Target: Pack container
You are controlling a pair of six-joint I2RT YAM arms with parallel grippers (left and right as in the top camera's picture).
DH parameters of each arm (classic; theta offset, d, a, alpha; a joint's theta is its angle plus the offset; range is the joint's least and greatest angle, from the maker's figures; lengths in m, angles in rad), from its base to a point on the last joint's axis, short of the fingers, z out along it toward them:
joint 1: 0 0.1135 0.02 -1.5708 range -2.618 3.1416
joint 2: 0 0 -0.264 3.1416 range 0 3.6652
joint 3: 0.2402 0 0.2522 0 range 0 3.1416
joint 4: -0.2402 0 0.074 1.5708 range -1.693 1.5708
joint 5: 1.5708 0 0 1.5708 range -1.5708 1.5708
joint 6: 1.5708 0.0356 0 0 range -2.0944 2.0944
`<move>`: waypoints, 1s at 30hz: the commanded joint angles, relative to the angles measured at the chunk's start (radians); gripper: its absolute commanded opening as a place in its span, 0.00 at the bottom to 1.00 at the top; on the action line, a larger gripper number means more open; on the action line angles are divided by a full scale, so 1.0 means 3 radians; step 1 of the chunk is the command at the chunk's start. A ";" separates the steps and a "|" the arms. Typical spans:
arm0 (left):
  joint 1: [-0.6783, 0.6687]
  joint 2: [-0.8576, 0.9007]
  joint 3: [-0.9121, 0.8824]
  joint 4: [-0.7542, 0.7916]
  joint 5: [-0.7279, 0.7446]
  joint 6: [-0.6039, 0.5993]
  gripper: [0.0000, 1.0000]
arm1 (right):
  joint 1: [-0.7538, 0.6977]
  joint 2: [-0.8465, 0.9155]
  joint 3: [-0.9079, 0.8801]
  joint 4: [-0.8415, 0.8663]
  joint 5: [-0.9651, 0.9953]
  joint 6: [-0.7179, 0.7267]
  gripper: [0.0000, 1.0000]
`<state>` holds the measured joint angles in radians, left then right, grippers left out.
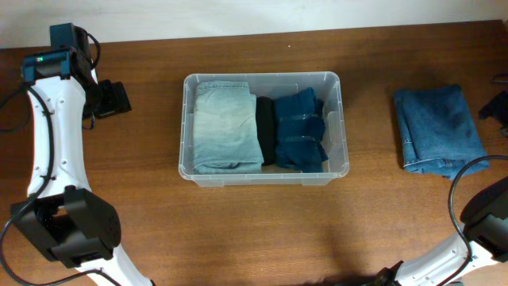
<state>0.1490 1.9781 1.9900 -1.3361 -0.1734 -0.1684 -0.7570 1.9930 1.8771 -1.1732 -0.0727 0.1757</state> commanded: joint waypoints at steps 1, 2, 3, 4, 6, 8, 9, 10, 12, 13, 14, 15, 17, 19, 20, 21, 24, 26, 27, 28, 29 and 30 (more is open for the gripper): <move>-0.0006 -0.0081 0.0045 -0.0001 -0.0024 0.0008 0.99 | -0.0009 0.0031 -0.0018 -0.0008 -0.0008 -0.0024 0.94; -0.0006 -0.0081 0.0045 -0.0003 -0.0024 0.0008 0.99 | -0.0009 0.0031 -0.0018 -0.0011 -0.0008 -0.0024 0.93; -0.0006 -0.0081 0.0045 -0.0001 -0.0024 0.0008 0.99 | -0.0009 0.0031 -0.0019 -0.0015 -0.0006 -0.0024 0.90; -0.0006 -0.0081 0.0045 -0.0001 -0.0024 0.0008 0.99 | -0.0009 0.0031 -0.0024 -0.0014 -0.0006 -0.0024 0.88; -0.0006 -0.0081 0.0045 -0.0001 -0.0024 0.0008 0.99 | -0.0009 0.0031 -0.0043 -0.0001 -0.0006 -0.0024 0.81; -0.0006 -0.0081 0.0045 -0.0001 -0.0025 0.0008 0.99 | -0.0009 0.0031 -0.0086 0.0043 -0.0005 -0.0025 0.68; -0.0006 -0.0081 0.0045 -0.0001 -0.0024 0.0008 0.99 | -0.0009 0.0032 -0.0098 0.0062 -0.0005 -0.0025 0.63; -0.0006 -0.0081 0.0045 -0.0001 -0.0024 0.0008 0.99 | -0.0009 0.0036 -0.0114 0.0093 -0.0006 -0.0025 0.57; -0.0006 -0.0081 0.0045 -0.0001 -0.0024 0.0008 0.99 | -0.0009 0.0039 -0.0137 0.0145 -0.0004 -0.0025 0.34; -0.0006 -0.0081 0.0045 -0.0001 -0.0024 0.0008 0.99 | -0.0009 0.0039 -0.0151 0.0187 -0.0004 -0.0025 0.17; -0.0006 -0.0081 0.0045 -0.0001 -0.0025 0.0008 0.99 | -0.0009 0.0039 -0.0160 0.0226 -0.0003 -0.0025 0.04; -0.0006 -0.0081 0.0045 -0.0003 -0.0024 0.0008 0.99 | -0.0009 0.0039 -0.0163 0.0262 0.0008 -0.0025 0.04; -0.0006 -0.0081 0.0045 -0.0001 -0.0025 0.0008 0.99 | -0.0010 0.0039 -0.0164 0.0367 0.0023 -0.0052 0.04; -0.0006 -0.0081 0.0045 -0.0001 -0.0024 0.0008 0.99 | -0.0011 0.0039 -0.0175 0.0484 0.0022 -0.0052 0.04; -0.0006 -0.0081 0.0045 -0.0001 -0.0024 0.0008 0.99 | -0.0011 0.0039 -0.0193 0.0548 0.0023 -0.0052 0.04; -0.0006 -0.0081 0.0045 -0.0001 -0.0024 0.0008 0.99 | -0.0011 0.0039 -0.0214 0.0610 0.0022 -0.0053 0.04; -0.0006 -0.0081 0.0045 -0.0001 -0.0024 0.0008 1.00 | -0.0011 0.0039 -0.0331 0.0825 0.0023 -0.0130 0.04; -0.0006 -0.0081 0.0045 -0.0001 -0.0024 0.0008 0.99 | -0.0011 0.0041 -0.0434 0.0978 0.0081 -0.0136 0.04; -0.0006 -0.0081 0.0045 -0.0001 -0.0024 0.0008 0.99 | -0.0011 0.0042 -0.0476 0.1039 0.0116 -0.0136 0.04; -0.0006 -0.0081 0.0045 -0.0001 -0.0024 0.0008 0.99 | -0.0013 0.0042 -0.0526 0.1116 0.0155 -0.0135 0.04; -0.0006 -0.0081 0.0045 -0.0001 -0.0024 0.0008 0.99 | -0.0013 0.0042 -0.0566 0.1181 0.0193 -0.0135 0.04; -0.0006 -0.0081 0.0045 -0.0001 -0.0024 0.0008 0.99 | -0.0013 0.0042 -0.0601 0.1241 0.0228 -0.0134 0.04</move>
<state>0.1490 1.9781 1.9900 -1.3361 -0.1734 -0.1680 -0.7570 1.9972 1.7355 -0.8364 -0.0570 0.1474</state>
